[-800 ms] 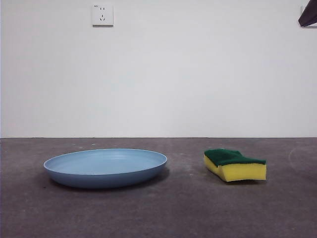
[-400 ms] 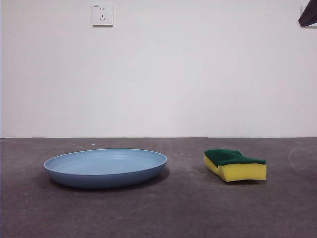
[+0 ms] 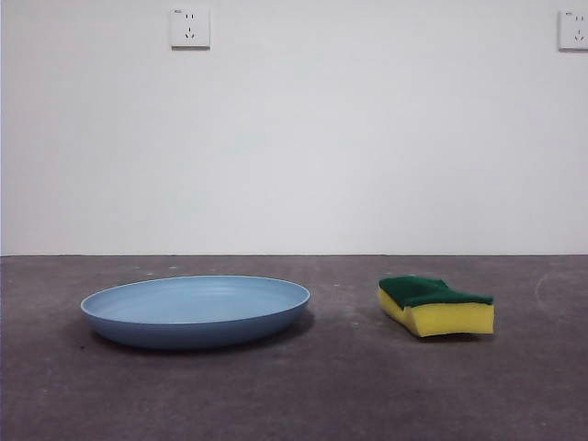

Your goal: Pick up the plate,pick up the cloth,clean the plate with the cloth

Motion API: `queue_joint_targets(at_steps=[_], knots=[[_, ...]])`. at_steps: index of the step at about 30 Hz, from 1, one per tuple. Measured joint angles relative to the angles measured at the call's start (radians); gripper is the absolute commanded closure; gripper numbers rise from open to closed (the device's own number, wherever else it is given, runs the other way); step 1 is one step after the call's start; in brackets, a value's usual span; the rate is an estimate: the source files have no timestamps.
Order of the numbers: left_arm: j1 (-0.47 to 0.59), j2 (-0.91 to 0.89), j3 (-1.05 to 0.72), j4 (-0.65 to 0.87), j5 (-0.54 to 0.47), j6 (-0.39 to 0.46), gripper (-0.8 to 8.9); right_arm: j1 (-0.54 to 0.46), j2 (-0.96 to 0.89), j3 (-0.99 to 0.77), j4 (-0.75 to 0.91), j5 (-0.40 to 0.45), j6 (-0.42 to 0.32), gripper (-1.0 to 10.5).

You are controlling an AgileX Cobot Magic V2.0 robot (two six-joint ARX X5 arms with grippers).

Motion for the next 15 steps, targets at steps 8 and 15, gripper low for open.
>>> queue_joint_targets(at_steps=[8,15], knots=[[0.0,0.0,0.0,0.0,0.0,0.0,8.16,-0.212,-0.182,-0.246,0.283,-0.105,-0.003,9.5],[0.0,0.0,0.0,0.0,0.0,0.0,8.16,-0.272,-0.293,-0.506,0.443,-0.131,0.05,9.5]])
